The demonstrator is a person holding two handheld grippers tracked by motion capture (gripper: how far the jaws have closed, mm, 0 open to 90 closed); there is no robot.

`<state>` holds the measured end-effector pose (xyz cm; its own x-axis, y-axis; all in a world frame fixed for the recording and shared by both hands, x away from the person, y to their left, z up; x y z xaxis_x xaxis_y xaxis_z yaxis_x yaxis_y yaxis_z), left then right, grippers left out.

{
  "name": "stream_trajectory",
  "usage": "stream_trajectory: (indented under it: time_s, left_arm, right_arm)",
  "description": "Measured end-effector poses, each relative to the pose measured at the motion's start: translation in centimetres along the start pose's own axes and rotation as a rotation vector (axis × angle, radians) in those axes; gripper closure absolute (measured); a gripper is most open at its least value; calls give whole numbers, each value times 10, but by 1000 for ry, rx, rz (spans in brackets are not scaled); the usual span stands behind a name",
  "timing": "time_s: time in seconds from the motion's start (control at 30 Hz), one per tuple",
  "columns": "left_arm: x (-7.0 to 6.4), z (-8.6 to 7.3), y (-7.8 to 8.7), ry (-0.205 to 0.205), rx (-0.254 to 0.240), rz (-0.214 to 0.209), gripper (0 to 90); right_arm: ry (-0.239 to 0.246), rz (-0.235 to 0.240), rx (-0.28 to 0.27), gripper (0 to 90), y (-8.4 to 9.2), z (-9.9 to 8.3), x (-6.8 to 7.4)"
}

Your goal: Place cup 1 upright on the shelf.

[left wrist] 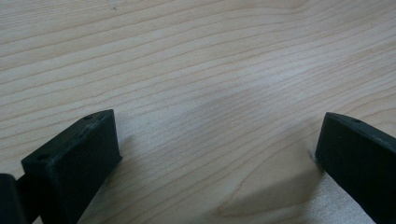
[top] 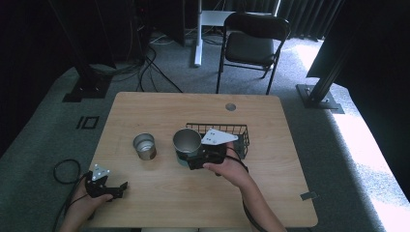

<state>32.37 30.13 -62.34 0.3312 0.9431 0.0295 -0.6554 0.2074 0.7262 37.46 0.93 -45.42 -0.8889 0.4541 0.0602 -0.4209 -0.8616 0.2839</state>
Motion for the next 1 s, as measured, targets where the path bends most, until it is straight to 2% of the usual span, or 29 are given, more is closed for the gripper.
stream_trajectory:
  time_s: [0.27, 0.3, 0.43, 0.63, 0.83, 1.0]
  left_arm:
    - [0, 0, 0, 0, 0, 0, 3]
    - [0, 0, 0, 0, 0, 0, 3]
    - [0, 0, 0, 0, -1, 1, 3]
    - [0, 0, 0, 0, 0, 0, 3]
    - [0, 0, 0, 1, 0, 1, 3]
    - [0, 0, 0, 1, -1, 1, 3]
  right_arm:
    - [2, -61, -21, 137, 9, 12, -15]
    - [-11, -96, -26, 137, 13, 16, -23]
    - [-18, -164, -40, 137, 19, 20, -38]
    - [-59, -279, -52, 137, 30, 24, -62]
    - [-66, -417, -44, 137, 41, 20, -88]
    - [-76, -485, -31, 137, 48, 13, -101]
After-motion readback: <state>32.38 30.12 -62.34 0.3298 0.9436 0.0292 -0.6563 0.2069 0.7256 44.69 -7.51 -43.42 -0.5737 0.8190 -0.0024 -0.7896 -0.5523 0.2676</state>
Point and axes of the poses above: each handheld gripper's, and its own axes: y roughly backward along the jaws, z roughly out of its top, x roughly to its left, the point moved 9 cm from there along -y, roughly forward along the jaws, and after that the axes turned 2 degrees about z, right-handed, at the moved point
